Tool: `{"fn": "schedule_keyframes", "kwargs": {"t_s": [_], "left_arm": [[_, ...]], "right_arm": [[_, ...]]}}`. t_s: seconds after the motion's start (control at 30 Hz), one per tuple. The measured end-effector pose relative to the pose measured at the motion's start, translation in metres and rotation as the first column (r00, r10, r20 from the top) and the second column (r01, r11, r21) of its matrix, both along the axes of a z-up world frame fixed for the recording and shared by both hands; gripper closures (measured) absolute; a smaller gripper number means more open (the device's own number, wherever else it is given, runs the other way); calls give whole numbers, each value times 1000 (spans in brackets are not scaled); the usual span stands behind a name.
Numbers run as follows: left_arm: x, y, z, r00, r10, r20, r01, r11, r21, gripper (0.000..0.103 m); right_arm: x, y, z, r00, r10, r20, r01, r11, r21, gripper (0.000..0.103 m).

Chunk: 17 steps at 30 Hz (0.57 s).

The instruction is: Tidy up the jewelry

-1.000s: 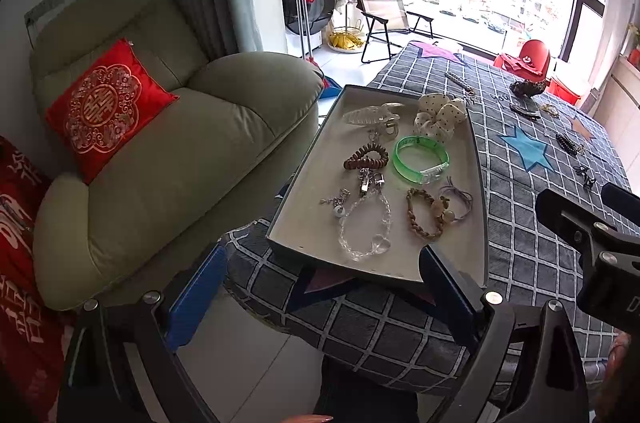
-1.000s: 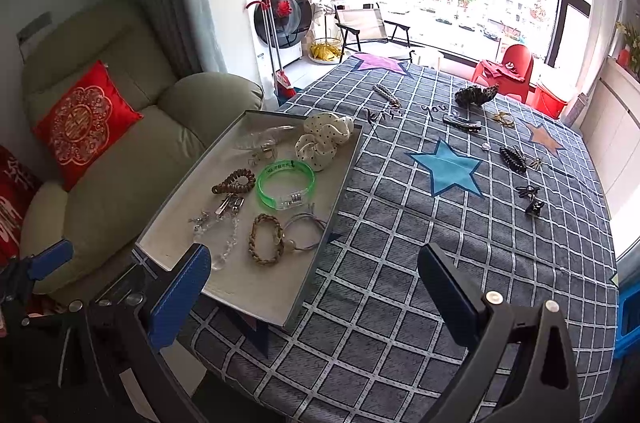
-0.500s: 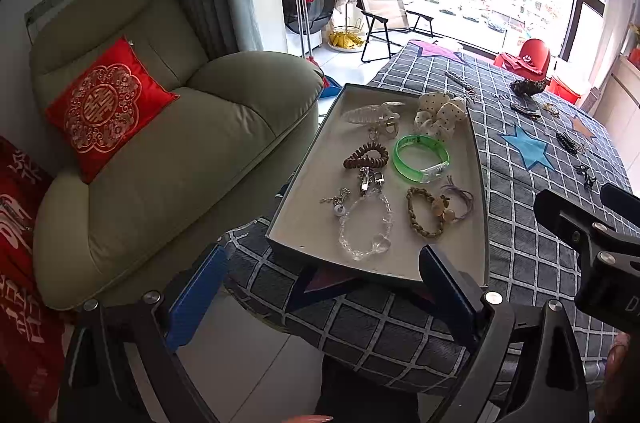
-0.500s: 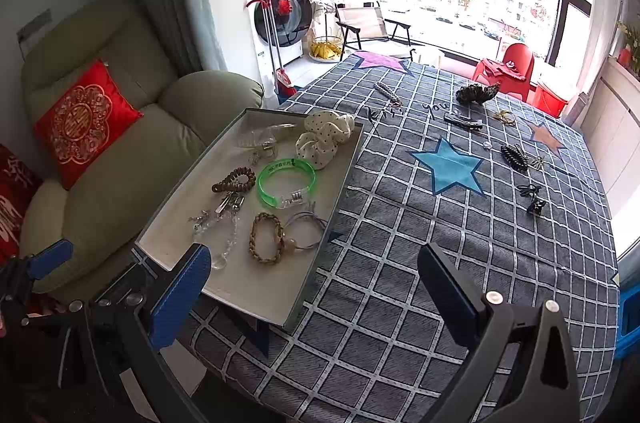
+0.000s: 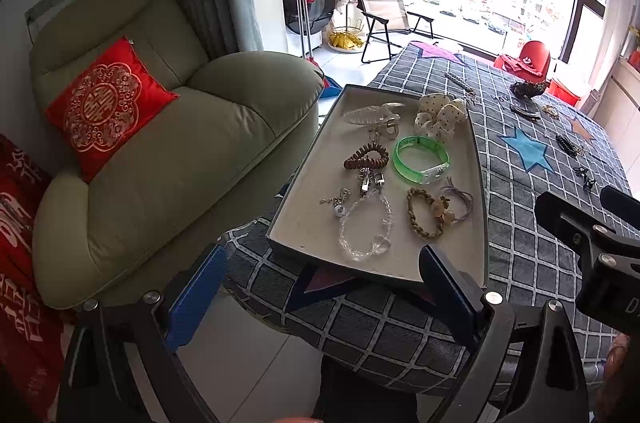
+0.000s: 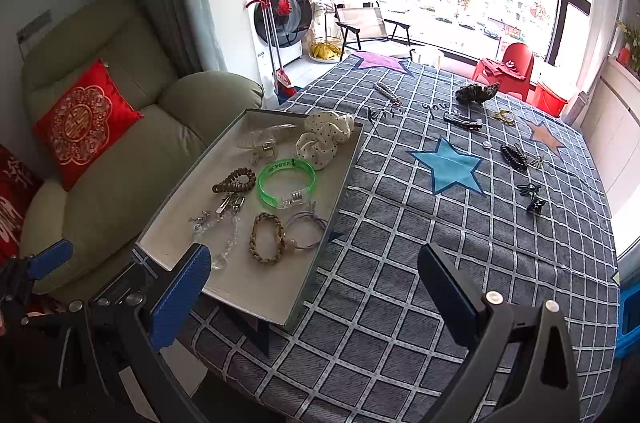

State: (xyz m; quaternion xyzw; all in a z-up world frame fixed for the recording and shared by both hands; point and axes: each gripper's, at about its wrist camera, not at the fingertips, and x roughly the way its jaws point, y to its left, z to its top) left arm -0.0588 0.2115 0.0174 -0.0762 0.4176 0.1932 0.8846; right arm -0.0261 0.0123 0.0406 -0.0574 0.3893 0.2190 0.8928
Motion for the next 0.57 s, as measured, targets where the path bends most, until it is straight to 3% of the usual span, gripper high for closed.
{"fn": "schedule_keyframes", "kwargs": {"t_s": [0.57], "left_arm": [[0, 2, -1, 1000, 9, -2, -9, 1000, 9, 5]], "right_arm": [[2, 2, -2, 1000, 1, -4, -1, 1000, 0, 0]]}}
